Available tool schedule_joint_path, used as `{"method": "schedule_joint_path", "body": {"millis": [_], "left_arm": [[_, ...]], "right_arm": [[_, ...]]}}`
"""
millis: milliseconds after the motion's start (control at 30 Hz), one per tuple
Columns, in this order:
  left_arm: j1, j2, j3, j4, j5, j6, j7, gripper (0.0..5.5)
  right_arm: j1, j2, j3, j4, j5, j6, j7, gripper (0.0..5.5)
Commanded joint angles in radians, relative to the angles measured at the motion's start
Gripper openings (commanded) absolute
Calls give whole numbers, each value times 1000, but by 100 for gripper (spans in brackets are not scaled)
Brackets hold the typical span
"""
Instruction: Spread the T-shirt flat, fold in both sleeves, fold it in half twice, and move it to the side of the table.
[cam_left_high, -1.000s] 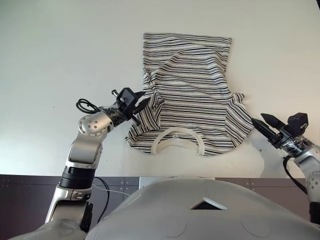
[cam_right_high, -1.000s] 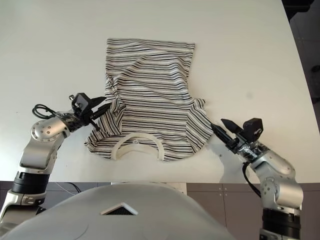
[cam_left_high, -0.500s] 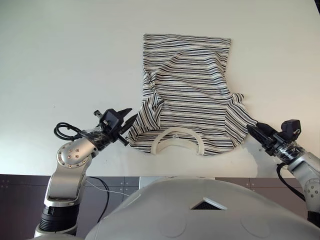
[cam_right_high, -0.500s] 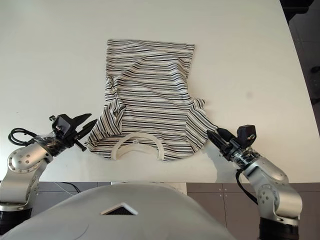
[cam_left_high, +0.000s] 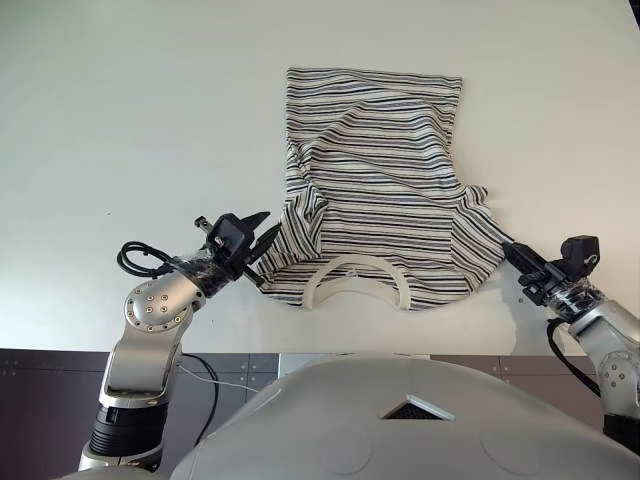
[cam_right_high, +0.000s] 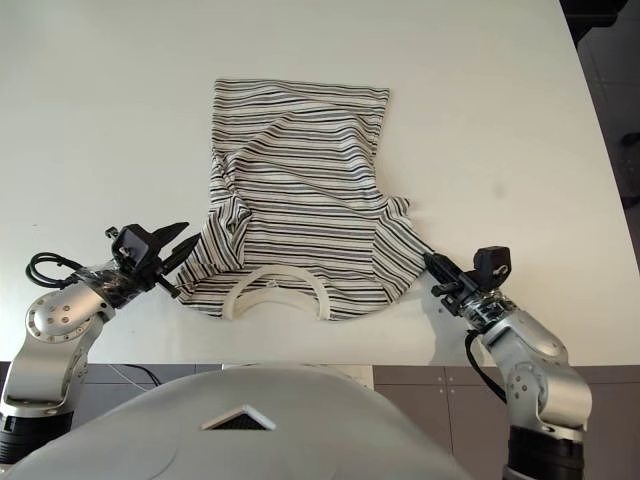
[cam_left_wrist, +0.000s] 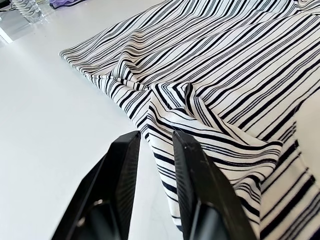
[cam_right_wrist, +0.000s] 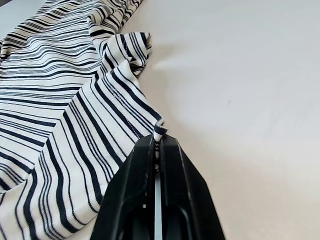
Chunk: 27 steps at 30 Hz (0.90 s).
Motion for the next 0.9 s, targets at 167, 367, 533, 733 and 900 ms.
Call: {"method": "schedule_joint_path", "body": {"millis": [167, 367, 533, 733, 900], "left_arm": [[-23, -2, 5, 11, 0, 10, 12, 120], [-32, -2, -8, 10, 3, 12, 11, 120], [-47, 6, -20, 10, 10, 18, 5, 120], [-76, 23, -55, 26, 36, 11, -10, 120], [-91, 37, -73, 28, 45, 12, -24, 120]], "right_arm": [[-70, -116, 0, -5, -111, -66, 64, 11], [-55, -118, 104, -230, -175, -88, 71, 11], [-56, -118, 159, -320, -216, -73, 55, 11], [-52, -164, 273, -312, -358, -100, 54, 11], [-36, -191, 367, -296, -492, -147, 46, 11]]}}
